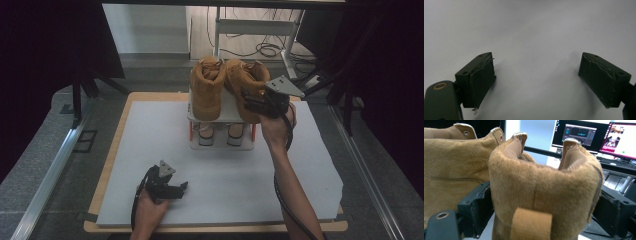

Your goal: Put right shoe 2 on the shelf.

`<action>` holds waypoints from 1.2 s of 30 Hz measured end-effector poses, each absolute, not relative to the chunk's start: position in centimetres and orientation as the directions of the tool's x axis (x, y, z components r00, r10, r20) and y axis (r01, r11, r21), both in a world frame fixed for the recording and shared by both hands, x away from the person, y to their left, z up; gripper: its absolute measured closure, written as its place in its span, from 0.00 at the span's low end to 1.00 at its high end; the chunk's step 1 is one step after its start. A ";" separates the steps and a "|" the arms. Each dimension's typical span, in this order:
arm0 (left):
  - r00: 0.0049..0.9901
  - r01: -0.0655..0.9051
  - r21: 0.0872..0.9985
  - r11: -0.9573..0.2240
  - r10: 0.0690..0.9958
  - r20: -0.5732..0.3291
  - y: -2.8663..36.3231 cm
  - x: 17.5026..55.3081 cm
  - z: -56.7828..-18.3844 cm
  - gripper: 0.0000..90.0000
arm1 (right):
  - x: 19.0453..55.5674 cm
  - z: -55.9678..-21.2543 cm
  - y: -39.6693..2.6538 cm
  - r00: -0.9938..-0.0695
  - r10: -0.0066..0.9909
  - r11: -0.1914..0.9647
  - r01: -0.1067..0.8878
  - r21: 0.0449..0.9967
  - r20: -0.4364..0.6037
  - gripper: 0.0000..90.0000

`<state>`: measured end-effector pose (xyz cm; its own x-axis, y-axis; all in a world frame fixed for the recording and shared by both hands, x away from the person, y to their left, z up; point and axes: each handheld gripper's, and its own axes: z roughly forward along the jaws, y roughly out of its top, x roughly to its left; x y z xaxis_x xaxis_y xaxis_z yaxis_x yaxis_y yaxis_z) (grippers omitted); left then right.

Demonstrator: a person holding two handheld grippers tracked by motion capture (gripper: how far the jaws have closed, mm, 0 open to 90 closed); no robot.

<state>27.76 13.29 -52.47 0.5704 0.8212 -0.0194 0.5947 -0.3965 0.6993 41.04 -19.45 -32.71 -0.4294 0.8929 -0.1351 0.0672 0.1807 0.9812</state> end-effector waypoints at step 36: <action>0.572 0.596 0.695 -0.401 0.820 -0.018 13.3 27.8 -52.4 0.15 | 35.3 -35.9 -23.9 -0.471 0.867 0.226 0.082 0.971 -0.163 0.48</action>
